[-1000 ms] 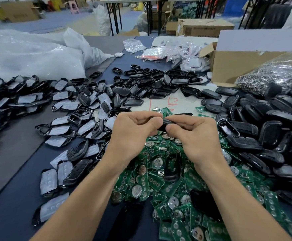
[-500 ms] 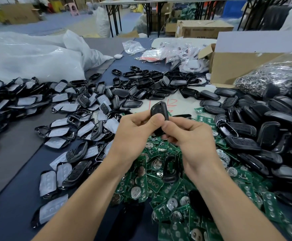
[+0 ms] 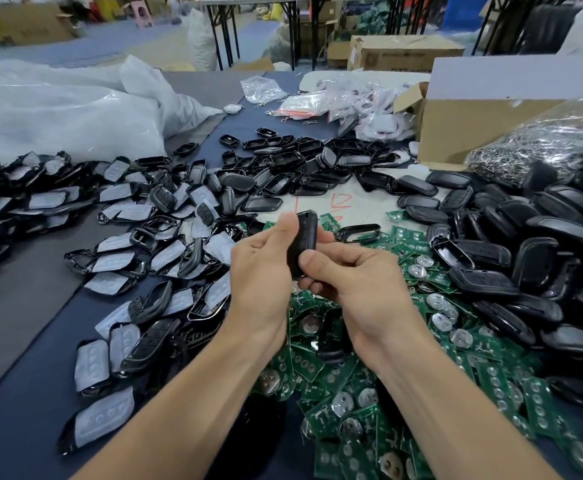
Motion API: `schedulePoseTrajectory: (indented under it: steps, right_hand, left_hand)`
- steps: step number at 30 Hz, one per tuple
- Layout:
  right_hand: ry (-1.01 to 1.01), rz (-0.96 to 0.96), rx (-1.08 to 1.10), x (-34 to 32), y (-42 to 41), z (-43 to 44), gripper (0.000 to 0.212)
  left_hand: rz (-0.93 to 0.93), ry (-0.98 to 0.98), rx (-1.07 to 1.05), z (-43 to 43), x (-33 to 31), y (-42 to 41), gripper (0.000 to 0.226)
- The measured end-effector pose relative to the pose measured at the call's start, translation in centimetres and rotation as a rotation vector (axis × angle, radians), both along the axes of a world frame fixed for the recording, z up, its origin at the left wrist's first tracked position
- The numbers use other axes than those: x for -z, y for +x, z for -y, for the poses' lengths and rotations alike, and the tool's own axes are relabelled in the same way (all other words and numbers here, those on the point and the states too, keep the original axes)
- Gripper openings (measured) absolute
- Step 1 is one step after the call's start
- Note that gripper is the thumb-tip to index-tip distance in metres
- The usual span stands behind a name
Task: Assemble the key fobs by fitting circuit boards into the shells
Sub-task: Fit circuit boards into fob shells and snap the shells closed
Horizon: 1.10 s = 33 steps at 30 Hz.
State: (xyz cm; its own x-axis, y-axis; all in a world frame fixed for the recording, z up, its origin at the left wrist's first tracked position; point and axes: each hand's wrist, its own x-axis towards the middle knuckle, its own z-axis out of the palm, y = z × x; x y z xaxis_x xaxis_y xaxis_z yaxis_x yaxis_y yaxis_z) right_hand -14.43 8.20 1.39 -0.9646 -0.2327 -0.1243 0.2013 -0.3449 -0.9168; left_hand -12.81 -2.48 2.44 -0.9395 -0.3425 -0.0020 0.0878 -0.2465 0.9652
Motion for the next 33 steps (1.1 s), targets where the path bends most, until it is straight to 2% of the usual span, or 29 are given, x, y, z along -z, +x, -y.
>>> schedulePoseTrajectory:
  steps: [7, 8, 9, 11, 12, 13, 14, 16, 18, 20, 22, 24, 26, 28, 30, 33]
  right_hand:
    - [0.102, 0.079, -0.03, -0.7, -1.0, -1.4, 0.006]
    - [0.021, 0.113, -0.024, -1.1, -1.6, -2.4, 0.009]
    - [-0.173, 0.139, -0.025, -1.7, -2.2, -3.8, 0.018]
    - [-0.636, 0.071, -0.1, -2.3, -3.1, -7.2, 0.049]
    - [-0.731, 0.007, -0.148, -2.4, -3.5, -8.5, 0.064]
    - [-0.68, -0.029, -0.141, -2.4, -4.0, -9.1, 0.073]
    - [-0.491, -0.025, -0.07, -2.2, -4.2, -9.2, 0.073]
    - [0.077, -0.02, 0.151, -1.1, -4.5, -8.1, 0.051]
    - [0.629, -0.172, 0.255, -0.3, -4.2, -6.6, 0.042]
    - [1.011, -0.344, 0.113, 0.4, -4.2, -5.7, 0.043]
    - [1.282, -0.366, -0.078, 0.7, -4.0, -5.2, 0.045]
    - [1.361, -0.379, -0.091, 0.9, -3.7, -4.9, 0.039]
    - [1.255, -0.417, 0.01, 1.0, -3.6, -4.7, 0.028]
    - [1.16, -0.411, 0.076, 1.1, -3.5, -4.6, 0.022]
    - [1.052, -0.387, 0.128, 1.1, -3.6, -4.6, 0.018]
    - [0.907, -0.379, 0.206, 1.0, -3.6, -4.5, 0.026]
  left_hand:
    - [0.031, -0.128, 0.067, 0.6, 0.3, -0.7, 0.052]
    - [0.023, -0.163, 0.06, 0.7, 0.4, -0.8, 0.051]
    - [0.009, -0.184, 0.054, 1.0, 0.4, -0.8, 0.052]
    - [-0.001, -0.204, 0.033, 1.6, 0.6, -0.9, 0.054]
    - [0.0, -0.212, 0.012, 1.9, 0.7, -1.0, 0.053]
    - [0.003, -0.216, -0.015, 2.1, 0.6, -1.0, 0.05]
    - [0.007, -0.22, -0.047, 2.2, 0.6, -1.1, 0.043]
    - [0.012, -0.246, -0.111, 2.3, 0.5, -1.1, 0.03]
    - [0.016, -0.311, -0.147, 2.3, 0.5, -1.3, 0.028]
    - [0.032, -0.42, -0.182, 2.5, 0.9, -1.3, 0.027]
    - [0.042, -0.559, -0.202, 2.8, 1.4, -1.5, 0.017]
    - [0.09, -0.788, -0.171, 3.1, 1.6, -1.7, 0.025]
    - [0.132, -1.012, -0.011, 3.3, 1.8, -1.9, 0.041]
    - [0.178, -1.158, 0.145, 3.2, 1.9, -2.1, 0.045]
    - [0.229, -1.201, 0.184, 3.1, 2.0, -2.2, 0.039]
    - [0.254, -1.178, 0.12, 2.8, 2.1, -2.4, 0.027]
